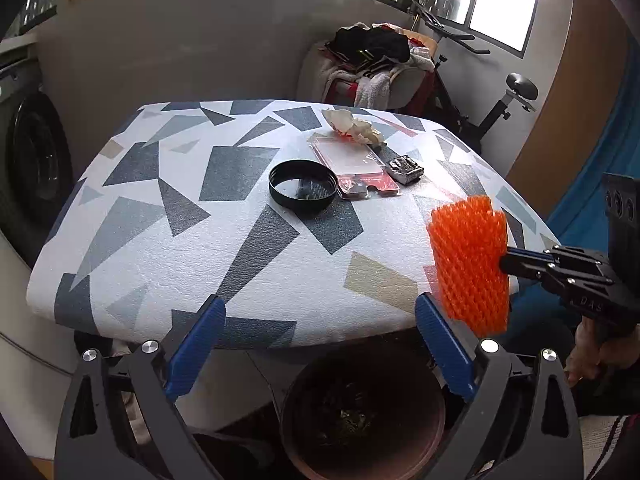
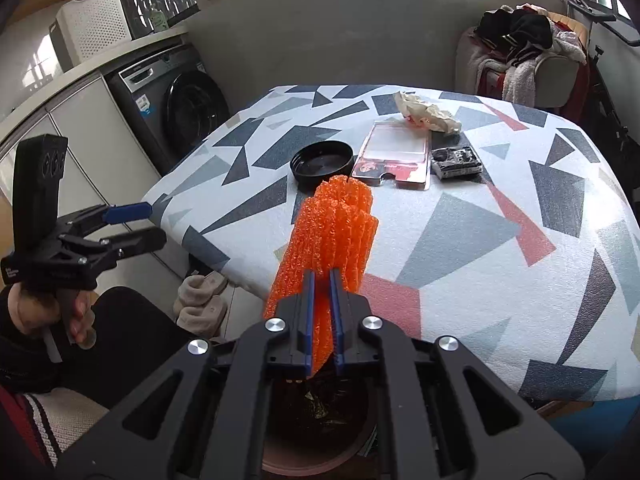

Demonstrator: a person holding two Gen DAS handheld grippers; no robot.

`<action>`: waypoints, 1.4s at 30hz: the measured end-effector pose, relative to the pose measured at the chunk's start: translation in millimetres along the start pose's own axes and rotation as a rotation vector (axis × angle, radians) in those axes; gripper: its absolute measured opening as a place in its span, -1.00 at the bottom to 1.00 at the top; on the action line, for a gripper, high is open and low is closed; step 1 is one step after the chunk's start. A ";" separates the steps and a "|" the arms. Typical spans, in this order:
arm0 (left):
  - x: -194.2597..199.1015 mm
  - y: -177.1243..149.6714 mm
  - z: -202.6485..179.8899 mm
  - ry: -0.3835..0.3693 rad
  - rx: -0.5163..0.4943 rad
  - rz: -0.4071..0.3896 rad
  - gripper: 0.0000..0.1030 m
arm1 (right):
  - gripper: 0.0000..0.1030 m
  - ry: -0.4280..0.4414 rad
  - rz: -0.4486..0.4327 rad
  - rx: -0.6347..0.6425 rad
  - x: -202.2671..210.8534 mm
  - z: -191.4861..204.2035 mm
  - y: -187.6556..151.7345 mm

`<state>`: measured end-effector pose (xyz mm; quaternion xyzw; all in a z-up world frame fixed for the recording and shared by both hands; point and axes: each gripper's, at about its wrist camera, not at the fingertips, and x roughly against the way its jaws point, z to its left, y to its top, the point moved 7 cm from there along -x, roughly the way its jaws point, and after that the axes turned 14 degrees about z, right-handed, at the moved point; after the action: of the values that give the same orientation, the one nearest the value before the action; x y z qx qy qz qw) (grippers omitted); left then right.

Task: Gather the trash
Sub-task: 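Lower the orange net into the brown bin and open the right tool, then grasp black Face tissue pack with right tool while left tool grasps black round lid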

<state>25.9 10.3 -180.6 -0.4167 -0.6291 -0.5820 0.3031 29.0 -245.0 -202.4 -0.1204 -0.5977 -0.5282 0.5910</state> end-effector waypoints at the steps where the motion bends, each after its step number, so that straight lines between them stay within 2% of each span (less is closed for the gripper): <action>1: 2.1 1.6 4.1 0.006 0.011 -0.006 0.83 | -0.78 0.010 0.017 0.008 -4.6 4.1 -3.9; 9: 5.1 4.2 21.4 0.030 0.061 -0.010 0.84 | -0.78 0.064 0.174 0.082 -38.8 28.0 -28.3; 21: -1.9 1.1 27.7 0.038 0.078 0.004 0.84 | -0.76 0.092 0.333 0.107 -71.8 40.9 -53.8; 24: -4.0 -0.3 28.7 0.039 0.081 0.010 0.84 | -0.70 0.081 0.360 0.110 -77.4 41.3 -57.4; 25: -4.5 -0.3 28.8 0.039 0.081 0.011 0.84 | -0.66 0.081 0.365 0.110 -78.6 41.4 -58.1; 27: -5.5 -0.9 28.8 0.041 0.081 0.013 0.84 | -0.31 0.076 0.369 0.108 -80.2 40.4 -58.2; 29: -7.0 -1.1 29.0 0.044 0.083 0.017 0.84 | 0.40 0.056 0.365 0.101 -80.8 37.5 -57.2; 32: -8.8 -1.5 29.5 0.044 0.086 0.021 0.84 | 0.74 0.021 0.340 0.077 -79.4 29.6 -52.2; 36: -11.0 -1.7 29.5 0.043 0.085 0.026 0.84 | 0.87 -0.032 0.309 0.038 -76.4 15.8 -43.9; 42: -13.3 -1.3 30.2 0.045 0.085 0.029 0.84 | 0.88 -0.119 0.261 0.009 -67.4 -4.9 -30.1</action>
<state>34.1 37.8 -197.0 -0.3995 -0.6403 -0.5593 0.3431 27.1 -228.8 -274.6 -0.2259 -0.6133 -0.4360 0.6186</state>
